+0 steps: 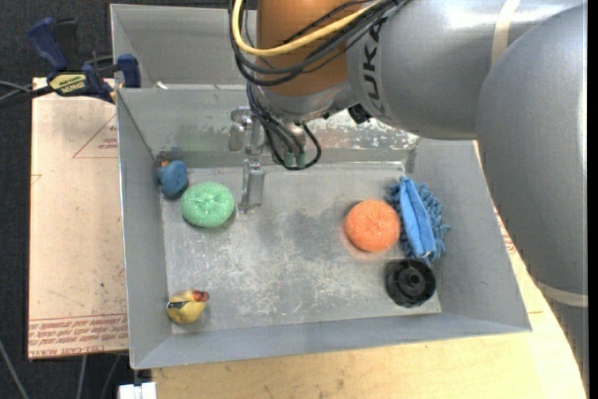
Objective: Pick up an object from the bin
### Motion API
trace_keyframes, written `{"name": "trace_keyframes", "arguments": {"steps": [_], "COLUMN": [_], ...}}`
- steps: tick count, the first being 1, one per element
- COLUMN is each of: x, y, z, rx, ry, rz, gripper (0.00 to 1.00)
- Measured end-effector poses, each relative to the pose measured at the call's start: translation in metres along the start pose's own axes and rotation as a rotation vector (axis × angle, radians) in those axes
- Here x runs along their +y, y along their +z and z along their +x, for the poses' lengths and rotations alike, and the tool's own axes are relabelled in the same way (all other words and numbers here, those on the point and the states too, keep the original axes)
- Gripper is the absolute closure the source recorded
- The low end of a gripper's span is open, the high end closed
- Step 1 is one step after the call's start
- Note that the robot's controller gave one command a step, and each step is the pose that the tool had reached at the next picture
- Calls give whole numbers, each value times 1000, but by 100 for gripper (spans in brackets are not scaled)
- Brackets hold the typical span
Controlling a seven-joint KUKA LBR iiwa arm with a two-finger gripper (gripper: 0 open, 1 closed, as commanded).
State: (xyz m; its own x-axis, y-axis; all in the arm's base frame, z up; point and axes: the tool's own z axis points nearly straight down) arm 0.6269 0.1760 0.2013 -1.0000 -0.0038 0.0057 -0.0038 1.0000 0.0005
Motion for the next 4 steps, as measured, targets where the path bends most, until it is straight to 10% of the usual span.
{"name": "trace_keyframes", "arguments": {"steps": [1,3,4], "x": [-1,15,26], "y": [-6,115,81], "z": [-1,-1,11], "rx": [-7,-2,-8], "ry": [3,59,249], "rz": [-1,-1,-4], "gripper": [0,0,0]}}
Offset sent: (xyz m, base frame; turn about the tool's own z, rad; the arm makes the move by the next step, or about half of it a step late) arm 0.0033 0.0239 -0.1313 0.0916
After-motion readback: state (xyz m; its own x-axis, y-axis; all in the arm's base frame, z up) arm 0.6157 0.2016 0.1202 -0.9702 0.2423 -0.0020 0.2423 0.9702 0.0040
